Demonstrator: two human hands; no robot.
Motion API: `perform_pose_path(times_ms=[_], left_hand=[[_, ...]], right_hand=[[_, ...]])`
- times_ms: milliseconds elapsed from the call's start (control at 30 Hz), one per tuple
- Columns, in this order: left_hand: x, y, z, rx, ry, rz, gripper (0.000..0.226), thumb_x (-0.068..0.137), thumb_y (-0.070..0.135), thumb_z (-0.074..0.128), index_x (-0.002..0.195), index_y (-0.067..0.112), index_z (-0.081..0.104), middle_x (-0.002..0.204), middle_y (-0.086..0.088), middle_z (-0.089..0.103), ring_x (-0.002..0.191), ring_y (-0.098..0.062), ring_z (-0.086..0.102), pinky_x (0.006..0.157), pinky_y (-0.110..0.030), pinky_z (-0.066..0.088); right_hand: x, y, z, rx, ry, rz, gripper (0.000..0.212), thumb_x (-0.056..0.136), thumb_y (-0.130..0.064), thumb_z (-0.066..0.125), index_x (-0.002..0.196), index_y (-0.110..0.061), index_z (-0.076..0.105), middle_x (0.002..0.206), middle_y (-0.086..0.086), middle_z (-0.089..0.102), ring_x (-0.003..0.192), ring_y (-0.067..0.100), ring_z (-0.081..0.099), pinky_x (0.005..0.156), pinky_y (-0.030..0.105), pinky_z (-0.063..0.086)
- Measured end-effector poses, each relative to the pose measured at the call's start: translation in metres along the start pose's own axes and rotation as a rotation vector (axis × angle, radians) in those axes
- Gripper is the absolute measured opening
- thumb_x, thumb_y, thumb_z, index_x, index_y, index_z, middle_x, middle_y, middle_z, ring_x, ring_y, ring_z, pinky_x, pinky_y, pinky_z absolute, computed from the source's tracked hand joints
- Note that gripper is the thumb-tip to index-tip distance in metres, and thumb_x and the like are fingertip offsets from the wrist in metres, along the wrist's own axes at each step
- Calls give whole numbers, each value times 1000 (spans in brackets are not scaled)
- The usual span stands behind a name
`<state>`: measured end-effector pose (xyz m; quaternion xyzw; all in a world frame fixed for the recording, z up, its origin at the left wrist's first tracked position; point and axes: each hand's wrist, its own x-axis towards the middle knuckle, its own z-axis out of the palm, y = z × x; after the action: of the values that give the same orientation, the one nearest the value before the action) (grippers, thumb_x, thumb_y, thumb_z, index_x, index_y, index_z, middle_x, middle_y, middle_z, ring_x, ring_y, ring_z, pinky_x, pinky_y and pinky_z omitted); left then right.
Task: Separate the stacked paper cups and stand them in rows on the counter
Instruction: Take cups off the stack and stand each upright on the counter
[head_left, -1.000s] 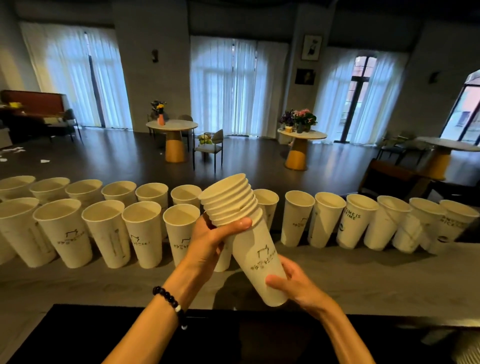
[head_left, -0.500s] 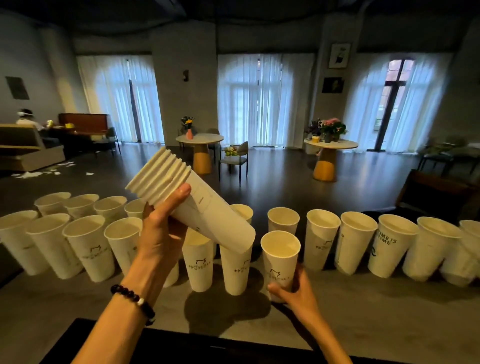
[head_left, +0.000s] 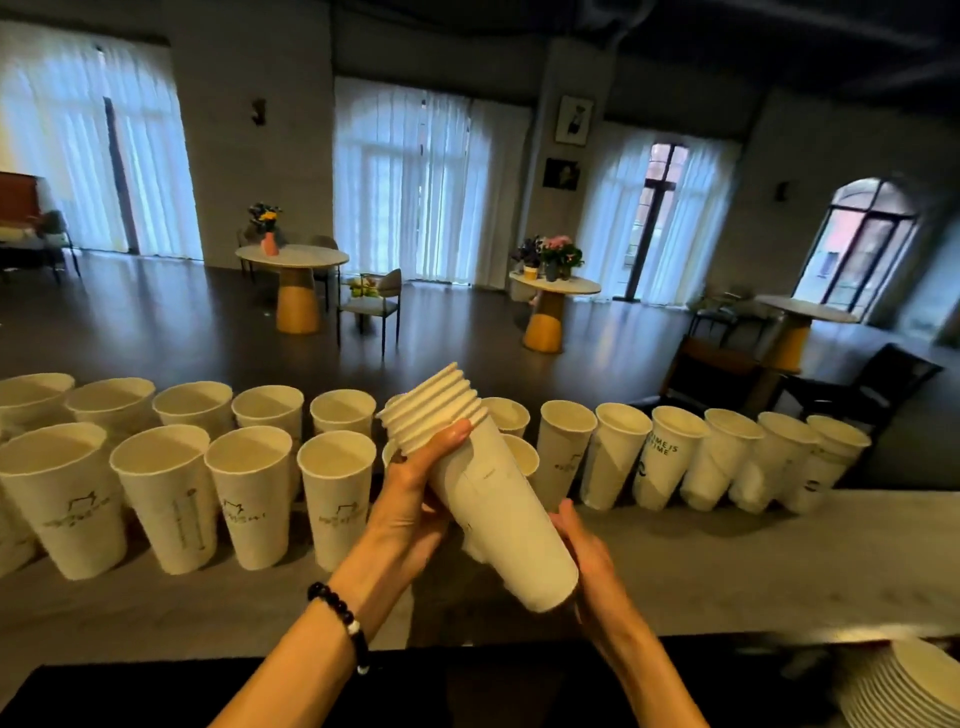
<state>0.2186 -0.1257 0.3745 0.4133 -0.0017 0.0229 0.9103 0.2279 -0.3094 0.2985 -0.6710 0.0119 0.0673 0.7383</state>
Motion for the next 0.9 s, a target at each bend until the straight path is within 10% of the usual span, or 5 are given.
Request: perform_pose_path(times_ms=[200, 300, 500, 667, 900], left_hand=[[-8, -20, 19, 26, -127, -56, 37, 61, 23, 78, 98, 23, 75, 86, -1, 77, 87, -19, 71, 97, -52, 52], [-10, -25, 25, 186, -157, 62, 68, 51, 35, 83, 115, 22, 66, 103, -3, 76, 98, -24, 71, 94, -51, 55], [0, -19, 31, 113, 26, 268, 94, 38, 52, 95, 122, 23, 65, 112, -4, 73, 103, -18, 70, 78, -34, 59], [8, -8, 32, -143, 142, 336, 104, 50, 42, 96, 142, 20, 52, 142, -15, 57, 131, -34, 55, 99, -56, 51], [-11, -39, 57, -106, 243, 395, 103, 12, 50, 97, 109, 30, 69, 92, 4, 78, 87, -13, 74, 62, -33, 59]], right_hand=[[-35, -10, -27, 87, -362, 18, 73, 66, -62, 78, 119, -11, 70, 115, 26, 67, 98, 35, 68, 90, 44, 54], [-36, -6, -41, -103, -309, 2, 84, 62, -56, 83, 124, -3, 63, 115, 17, 70, 104, 26, 68, 86, 34, 53], [-16, 17, -85, -380, -123, -63, 76, 53, -38, 95, 119, -39, 58, 120, -15, 65, 117, 7, 59, 94, 32, 53], [32, 36, -103, -146, 178, 20, 100, 58, -29, 90, 144, -23, 39, 141, 3, 53, 129, 25, 51, 103, 47, 46], [88, 46, -107, -208, 133, 5, 100, 57, -26, 91, 143, -21, 40, 141, 5, 53, 130, 28, 50, 107, 54, 42]])
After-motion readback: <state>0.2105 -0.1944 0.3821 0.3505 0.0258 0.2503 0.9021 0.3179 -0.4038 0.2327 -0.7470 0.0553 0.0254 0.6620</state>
